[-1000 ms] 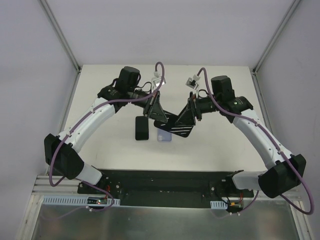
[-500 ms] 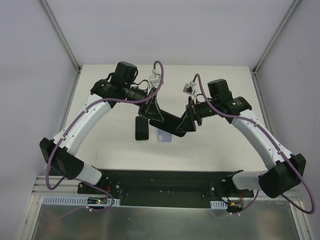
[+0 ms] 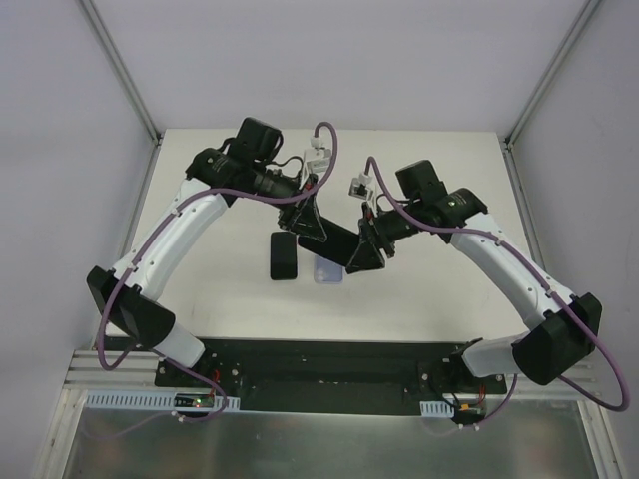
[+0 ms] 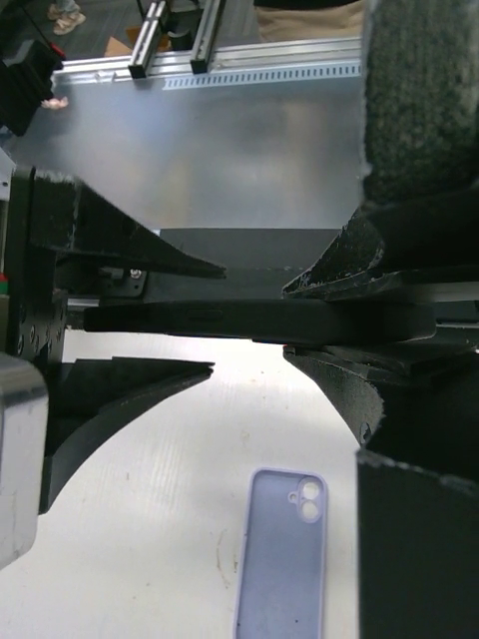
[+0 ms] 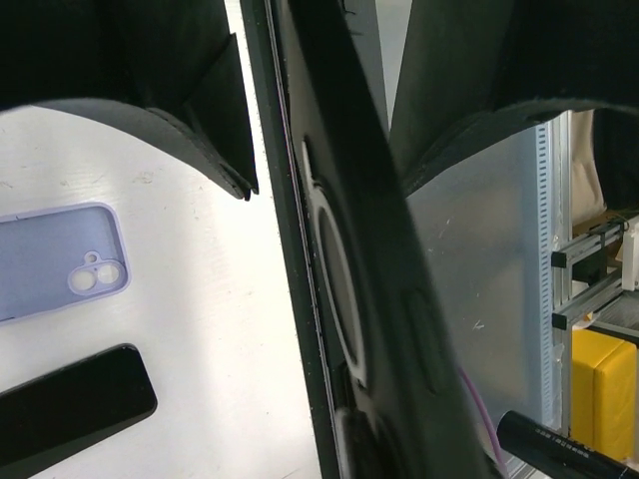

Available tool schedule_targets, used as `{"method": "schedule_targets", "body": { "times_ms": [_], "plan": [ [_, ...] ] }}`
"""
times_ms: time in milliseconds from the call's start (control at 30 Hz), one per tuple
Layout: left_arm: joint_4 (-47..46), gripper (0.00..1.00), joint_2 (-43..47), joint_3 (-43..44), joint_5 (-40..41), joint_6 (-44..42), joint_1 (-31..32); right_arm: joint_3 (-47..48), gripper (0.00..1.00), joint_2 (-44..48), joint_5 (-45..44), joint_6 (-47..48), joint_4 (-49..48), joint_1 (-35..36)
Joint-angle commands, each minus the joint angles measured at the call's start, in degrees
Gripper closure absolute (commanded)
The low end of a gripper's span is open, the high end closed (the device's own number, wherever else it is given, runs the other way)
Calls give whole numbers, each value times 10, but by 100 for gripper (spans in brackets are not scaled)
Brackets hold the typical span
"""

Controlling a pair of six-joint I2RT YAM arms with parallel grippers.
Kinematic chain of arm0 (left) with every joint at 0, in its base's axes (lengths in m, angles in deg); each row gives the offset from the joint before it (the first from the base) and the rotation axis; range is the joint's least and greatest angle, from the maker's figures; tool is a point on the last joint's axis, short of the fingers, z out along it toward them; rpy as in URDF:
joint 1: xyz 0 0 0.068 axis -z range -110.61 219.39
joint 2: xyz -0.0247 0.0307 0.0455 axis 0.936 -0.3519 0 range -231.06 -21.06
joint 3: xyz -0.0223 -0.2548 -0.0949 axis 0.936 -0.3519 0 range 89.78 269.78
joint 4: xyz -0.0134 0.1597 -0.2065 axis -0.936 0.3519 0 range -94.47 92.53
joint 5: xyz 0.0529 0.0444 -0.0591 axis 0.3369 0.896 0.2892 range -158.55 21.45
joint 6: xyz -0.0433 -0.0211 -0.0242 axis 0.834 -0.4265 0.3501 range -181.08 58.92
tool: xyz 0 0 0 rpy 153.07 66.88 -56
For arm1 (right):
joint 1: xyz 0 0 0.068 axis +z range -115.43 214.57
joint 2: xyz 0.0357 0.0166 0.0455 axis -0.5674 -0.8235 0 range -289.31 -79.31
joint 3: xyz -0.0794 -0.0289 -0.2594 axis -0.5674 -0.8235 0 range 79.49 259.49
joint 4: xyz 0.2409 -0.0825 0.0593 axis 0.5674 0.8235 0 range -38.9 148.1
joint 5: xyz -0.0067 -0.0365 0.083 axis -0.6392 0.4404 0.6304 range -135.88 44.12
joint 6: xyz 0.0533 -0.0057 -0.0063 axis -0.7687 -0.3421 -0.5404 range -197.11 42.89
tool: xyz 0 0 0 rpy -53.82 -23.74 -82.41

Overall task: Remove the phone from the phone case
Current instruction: Remove the phone case from the phone.

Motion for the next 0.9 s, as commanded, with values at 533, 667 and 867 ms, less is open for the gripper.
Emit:
{"method": "schedule_targets", "body": {
  "times_ms": [533, 667, 867],
  "plan": [
    [40, 100, -34, 75, 1, -46, 29, 21, 41, -1, 6, 27, 13, 17],
    [9, 100, -29, 59, -1, -36, 29, 19, 45, 2, 13, 24, 10, 17],
    [-40, 100, -16, 26, 3, -6, 29, 16, 57, 8, 21, 19, 3, 17]
  ]
}}
